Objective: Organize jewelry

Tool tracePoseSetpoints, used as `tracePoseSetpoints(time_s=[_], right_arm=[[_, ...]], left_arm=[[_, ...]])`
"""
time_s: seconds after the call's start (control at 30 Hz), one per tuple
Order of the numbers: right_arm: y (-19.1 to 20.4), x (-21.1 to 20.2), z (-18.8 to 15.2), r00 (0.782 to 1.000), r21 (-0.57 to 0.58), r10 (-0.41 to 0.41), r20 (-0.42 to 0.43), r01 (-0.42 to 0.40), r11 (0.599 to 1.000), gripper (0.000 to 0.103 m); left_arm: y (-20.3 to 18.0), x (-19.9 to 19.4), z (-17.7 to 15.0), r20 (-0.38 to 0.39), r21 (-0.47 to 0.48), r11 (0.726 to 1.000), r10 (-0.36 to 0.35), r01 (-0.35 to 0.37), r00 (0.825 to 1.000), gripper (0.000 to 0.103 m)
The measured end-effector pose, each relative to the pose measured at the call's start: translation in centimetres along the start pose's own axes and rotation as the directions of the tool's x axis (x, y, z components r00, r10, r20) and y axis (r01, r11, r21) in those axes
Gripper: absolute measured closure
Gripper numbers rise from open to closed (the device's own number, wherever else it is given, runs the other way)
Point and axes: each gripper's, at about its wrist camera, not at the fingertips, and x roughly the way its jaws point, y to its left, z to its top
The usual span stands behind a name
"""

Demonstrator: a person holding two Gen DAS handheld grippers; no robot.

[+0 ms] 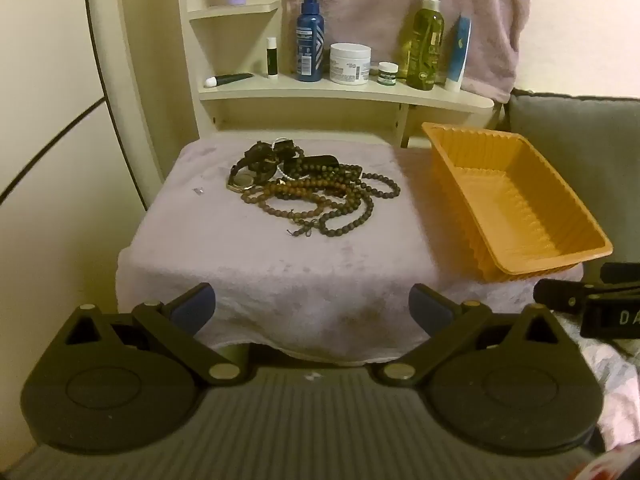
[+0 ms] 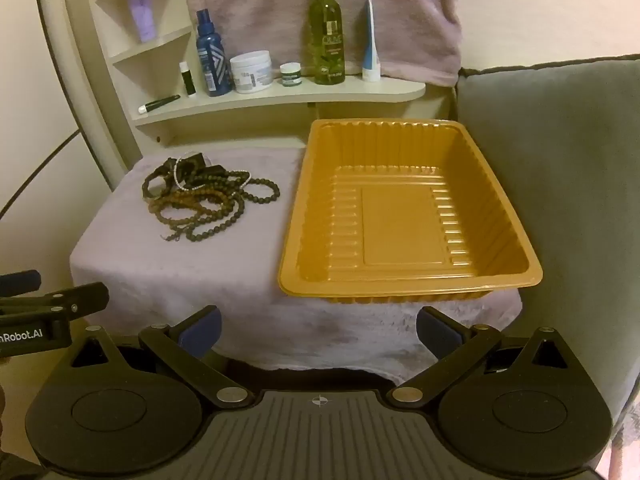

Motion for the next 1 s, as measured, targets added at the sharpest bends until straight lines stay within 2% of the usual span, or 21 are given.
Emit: tracePoseSetpoints(time_s=[0.17, 0.4, 1.0], right_arm=[[0.00, 0.11, -0.47, 1.000, 0.005, 0.007, -0.001, -0.007, 1.000, 0.000], [0.37, -0.11, 0.51, 1.000, -0.004, -0.003, -0.006, 0.003, 1.000, 0.000], [0.29, 0.06, -0.07, 1.000, -0.003, -0.002, 0.005, 0.002, 1.000, 0.000]], left_arm=[[0.54, 0.02, -0.06, -0.005, -0.027, 1.000, -0.014, 0.014, 1.000, 0.001], [0.18, -0.08, 0.13, -0.012, -0.010, 1.000, -0.004, 0.004, 1.000, 0.001], [0.22, -0.24, 0.24, -0.004, -0.007, 1.000, -0.012, 0.012, 1.000, 0.001]])
